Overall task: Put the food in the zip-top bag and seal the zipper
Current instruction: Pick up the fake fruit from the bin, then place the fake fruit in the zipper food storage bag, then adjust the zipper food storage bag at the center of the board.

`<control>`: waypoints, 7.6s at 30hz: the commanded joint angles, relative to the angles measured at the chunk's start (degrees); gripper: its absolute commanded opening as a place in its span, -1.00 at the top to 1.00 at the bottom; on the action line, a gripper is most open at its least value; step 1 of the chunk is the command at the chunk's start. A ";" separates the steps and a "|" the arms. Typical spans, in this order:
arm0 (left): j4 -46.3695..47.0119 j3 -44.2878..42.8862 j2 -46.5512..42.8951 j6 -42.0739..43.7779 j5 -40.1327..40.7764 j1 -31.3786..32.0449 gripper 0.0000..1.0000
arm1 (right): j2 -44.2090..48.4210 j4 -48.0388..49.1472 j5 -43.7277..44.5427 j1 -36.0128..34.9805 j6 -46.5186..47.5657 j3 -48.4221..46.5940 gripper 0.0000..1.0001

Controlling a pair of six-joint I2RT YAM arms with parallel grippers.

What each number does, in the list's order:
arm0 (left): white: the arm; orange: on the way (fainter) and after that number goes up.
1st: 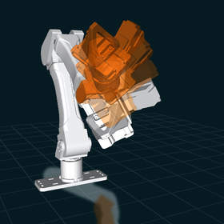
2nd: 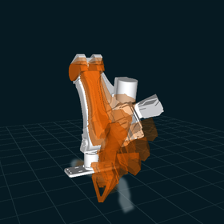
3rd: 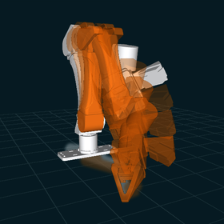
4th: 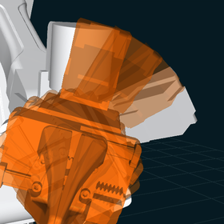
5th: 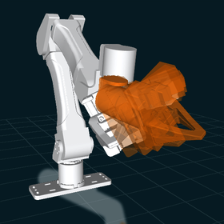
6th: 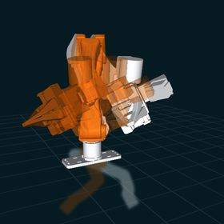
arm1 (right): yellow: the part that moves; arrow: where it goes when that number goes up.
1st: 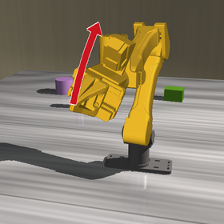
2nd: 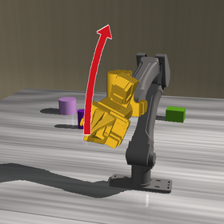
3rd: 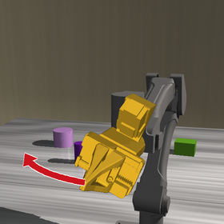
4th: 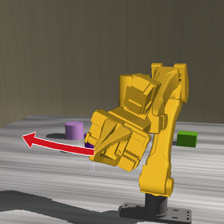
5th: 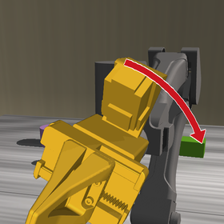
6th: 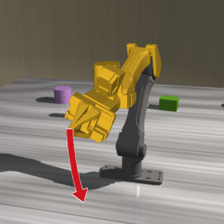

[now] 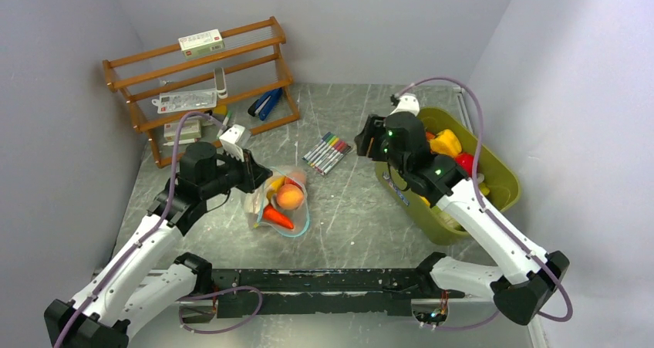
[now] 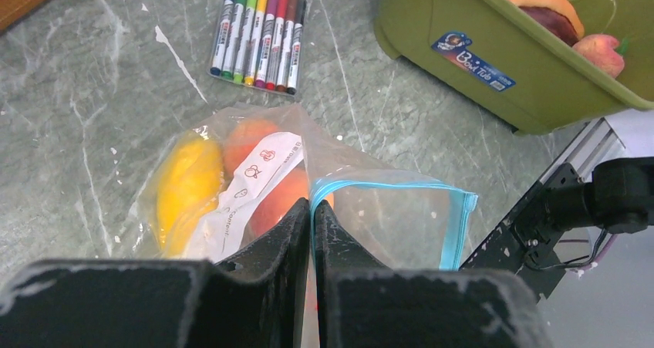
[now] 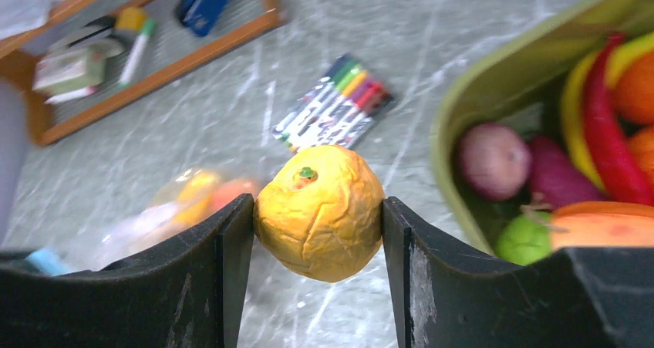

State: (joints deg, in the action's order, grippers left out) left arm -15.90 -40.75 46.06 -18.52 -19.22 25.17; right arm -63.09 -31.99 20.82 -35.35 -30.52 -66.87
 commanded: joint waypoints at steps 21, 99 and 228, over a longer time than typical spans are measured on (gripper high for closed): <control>-0.45 -5.20 2.54 -6.00 3.62 -0.30 0.86 | -6.66 24.21 -5.98 -36.81 -8.83 6.44 0.16; -10.71 -12.40 -0.89 -5.32 2.07 -0.36 0.86 | -7.04 21.85 0.82 -37.85 -25.92 9.94 1.00; -7.32 -5.58 -11.23 55.84 -44.11 -0.30 -0.46 | 1.39 34.41 -32.24 -33.46 45.12 16.97 1.00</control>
State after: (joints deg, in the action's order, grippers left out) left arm -25.71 -46.96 33.17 32.01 -56.62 25.17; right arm -61.78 3.49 -4.75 -70.11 10.68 -47.46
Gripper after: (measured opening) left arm 0.726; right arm 0.044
